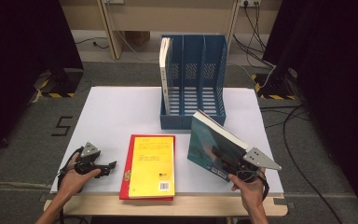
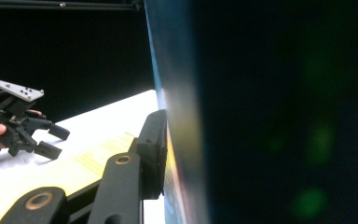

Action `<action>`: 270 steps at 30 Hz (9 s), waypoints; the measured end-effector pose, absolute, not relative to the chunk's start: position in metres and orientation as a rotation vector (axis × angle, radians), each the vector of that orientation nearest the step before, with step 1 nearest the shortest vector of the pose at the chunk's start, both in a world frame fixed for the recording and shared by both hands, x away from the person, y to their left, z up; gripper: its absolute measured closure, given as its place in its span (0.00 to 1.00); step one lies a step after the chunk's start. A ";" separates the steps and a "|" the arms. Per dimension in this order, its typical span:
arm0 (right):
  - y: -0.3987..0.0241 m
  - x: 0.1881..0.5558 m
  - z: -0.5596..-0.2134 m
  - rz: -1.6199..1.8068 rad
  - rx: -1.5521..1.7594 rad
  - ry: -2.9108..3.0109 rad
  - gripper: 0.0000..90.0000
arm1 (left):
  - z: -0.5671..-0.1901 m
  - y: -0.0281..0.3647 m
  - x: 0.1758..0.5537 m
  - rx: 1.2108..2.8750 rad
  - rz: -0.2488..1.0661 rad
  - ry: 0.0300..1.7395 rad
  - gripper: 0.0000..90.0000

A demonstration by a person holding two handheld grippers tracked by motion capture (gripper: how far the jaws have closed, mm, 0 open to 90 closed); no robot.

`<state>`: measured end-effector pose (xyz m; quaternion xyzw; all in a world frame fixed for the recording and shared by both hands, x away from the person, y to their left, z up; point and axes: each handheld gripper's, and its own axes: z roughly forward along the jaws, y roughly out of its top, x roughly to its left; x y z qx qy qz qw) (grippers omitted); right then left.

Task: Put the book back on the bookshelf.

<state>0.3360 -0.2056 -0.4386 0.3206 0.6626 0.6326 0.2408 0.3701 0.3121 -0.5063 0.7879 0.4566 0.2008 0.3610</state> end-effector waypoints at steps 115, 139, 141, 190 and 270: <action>-0.122 0.535 -0.326 1.641 1.129 1.466 0.83 | -0.506 0.312 0.370 2.033 0.524 1.175 0.15; -0.130 0.540 -0.317 1.654 1.146 1.416 0.82 | -0.506 0.312 0.370 2.035 0.527 1.174 0.15; -0.126 0.543 -0.319 1.653 1.152 1.416 0.82 | -0.506 0.312 0.370 2.035 0.527 1.174 0.15; -0.077 0.622 -0.394 1.534 1.286 1.473 0.81 | -0.506 0.311 0.369 2.036 0.533 1.169 0.15; -0.083 0.573 -0.394 1.360 1.067 1.840 0.74 | -0.506 0.311 0.369 2.035 0.532 1.171 0.15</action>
